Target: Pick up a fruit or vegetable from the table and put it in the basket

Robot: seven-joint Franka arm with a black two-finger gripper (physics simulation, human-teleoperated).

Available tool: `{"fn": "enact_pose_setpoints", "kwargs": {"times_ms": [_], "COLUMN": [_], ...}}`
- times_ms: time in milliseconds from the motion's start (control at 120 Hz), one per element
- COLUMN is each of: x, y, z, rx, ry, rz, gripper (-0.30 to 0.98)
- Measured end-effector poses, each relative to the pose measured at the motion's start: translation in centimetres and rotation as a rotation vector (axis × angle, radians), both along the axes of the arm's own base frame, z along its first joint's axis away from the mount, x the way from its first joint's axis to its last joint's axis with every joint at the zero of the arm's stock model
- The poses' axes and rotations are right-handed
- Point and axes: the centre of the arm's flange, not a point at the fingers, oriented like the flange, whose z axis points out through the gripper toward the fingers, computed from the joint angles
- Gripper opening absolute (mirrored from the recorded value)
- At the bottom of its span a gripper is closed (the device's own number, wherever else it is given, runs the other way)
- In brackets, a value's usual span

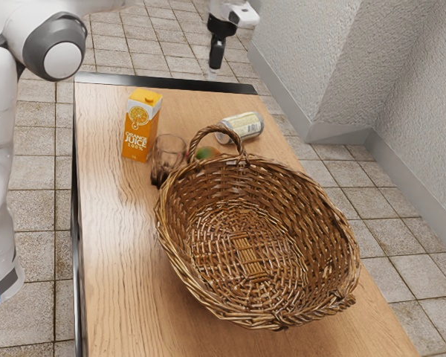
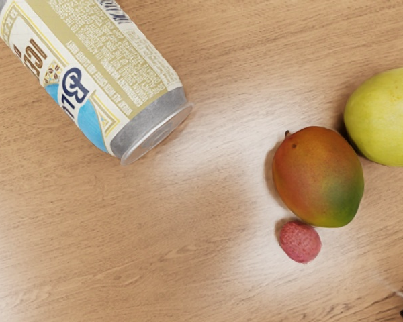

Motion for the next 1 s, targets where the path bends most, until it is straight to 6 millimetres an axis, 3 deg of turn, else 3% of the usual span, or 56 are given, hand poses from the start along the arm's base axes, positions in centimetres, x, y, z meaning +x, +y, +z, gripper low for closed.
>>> {"fn": "enact_pose_setpoints", "kwargs": {"times_ms": [283,358,408,467,583,658,817,917,1000], "x": [0.6,0.4,0.3,1.9,4.4,5.5,5.5,4.9,4.4], "y": [0.2,-1.6,-2.8,-3.4,-4.4,-4.7,-3.4,-2.9,-3.4], "z": [1.1,9.2,11.0,8.9,2.1,-1.1,-5.0,-9.6,-9.0], "rx": [0.015,0.098,0.107,0.094,0.015,-0.029,-0.088,-0.13,-0.127], "ry": [-0.051,-0.179,-0.195,-0.141,-0.005,0.045,0.095,0.14,0.104], "rz": [-0.126,-0.174,-0.205,-0.232,-0.287,-0.319,-0.339,-0.35,-0.377], "gripper": [0.68,0.68,0.68,0.68,0.68,0.68,0.68,0.68,0.68]}}
